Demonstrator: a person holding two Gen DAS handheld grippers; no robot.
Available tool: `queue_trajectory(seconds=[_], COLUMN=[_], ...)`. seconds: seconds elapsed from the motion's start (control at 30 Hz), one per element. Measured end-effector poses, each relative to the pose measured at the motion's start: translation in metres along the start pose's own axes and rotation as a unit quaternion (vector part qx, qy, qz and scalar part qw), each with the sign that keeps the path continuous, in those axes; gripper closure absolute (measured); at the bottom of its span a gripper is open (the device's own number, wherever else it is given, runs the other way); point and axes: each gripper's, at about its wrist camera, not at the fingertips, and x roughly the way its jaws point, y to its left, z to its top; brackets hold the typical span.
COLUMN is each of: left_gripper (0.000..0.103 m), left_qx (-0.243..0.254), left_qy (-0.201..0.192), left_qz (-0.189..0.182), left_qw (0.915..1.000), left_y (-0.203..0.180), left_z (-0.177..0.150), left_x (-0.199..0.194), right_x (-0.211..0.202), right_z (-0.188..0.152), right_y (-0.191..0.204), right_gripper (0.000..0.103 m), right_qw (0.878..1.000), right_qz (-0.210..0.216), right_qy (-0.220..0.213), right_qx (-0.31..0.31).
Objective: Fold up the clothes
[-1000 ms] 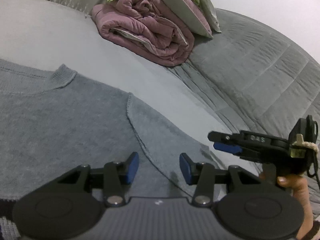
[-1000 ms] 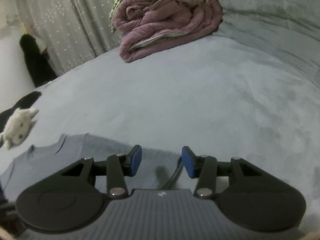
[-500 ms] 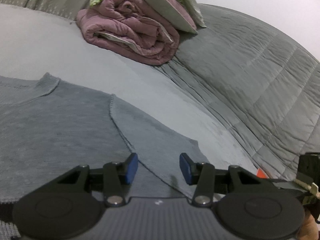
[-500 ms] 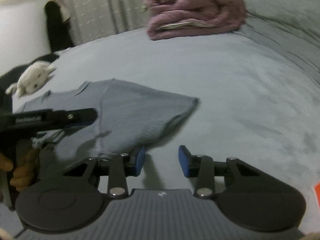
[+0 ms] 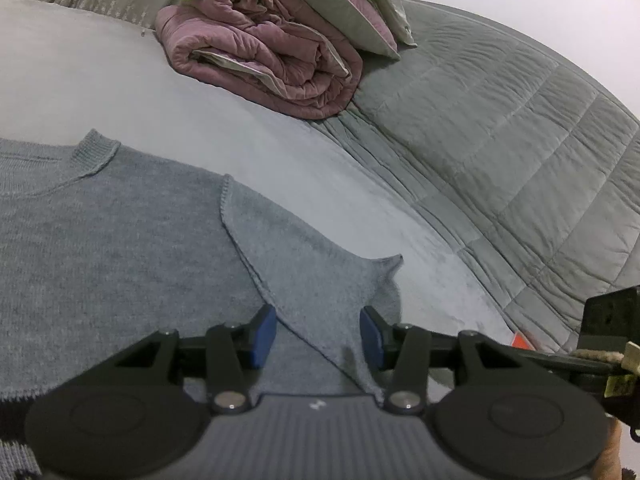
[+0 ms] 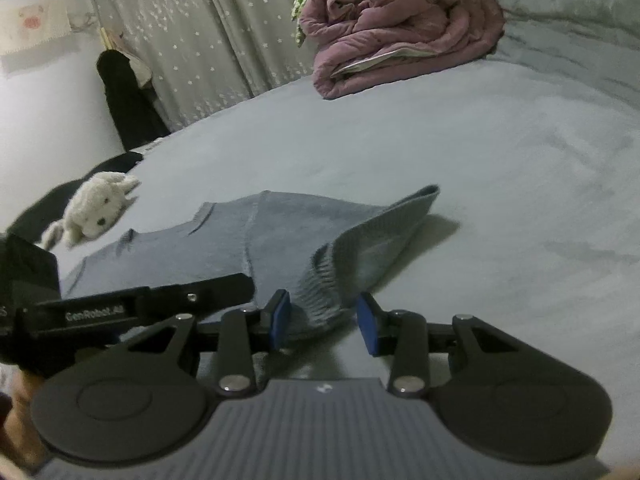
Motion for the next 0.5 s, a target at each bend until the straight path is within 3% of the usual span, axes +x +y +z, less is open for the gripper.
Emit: queue_trajectory(seconds=[0.1,0.17,0.2,0.23,0.4,0.5], left_gripper=[0.055,0.055,0.055,0.055,0.055,0.055], left_qx=[0.000,0.000,-0.001,-0.001,-0.002,-0.002], left_qy=[0.001,0.001,0.001,0.001,0.002,0.003], left_qz=[0.000,0.000,0.000,0.000,0.000,-0.001], left_qw=[1.0000,1.0000,1.0000,1.0000,1.0000,1.0000], left_y=[0.000,0.000,0.000,0.000,0.000,0.000], left_z=[0.000,0.000,0.000,0.000,0.000,0.000], left_x=[0.000,0.000,0.000,0.000,0.001,0.001], right_x=[0.001,0.001,0.000,-0.001,-0.036,-0.037], right_z=[-0.003,-0.005,-0.006,-0.005,-0.008,-0.015], right_y=[-0.001,-0.002,-0.003,-0.003,-0.006,-0.010], right_gripper=[0.062,0.075,0.087,0.090,0.092,0.093], right_qw=[1.000,1.000,1.000,0.999,0.999,0.999], right_qz=[0.015,0.020,0.021,0.022,0.013,-0.019], right_qy=[-0.004,-0.004,-0.003,-0.002,-0.039,-0.013], right_qx=[0.014,0.020,0.021,0.023,0.025,0.023])
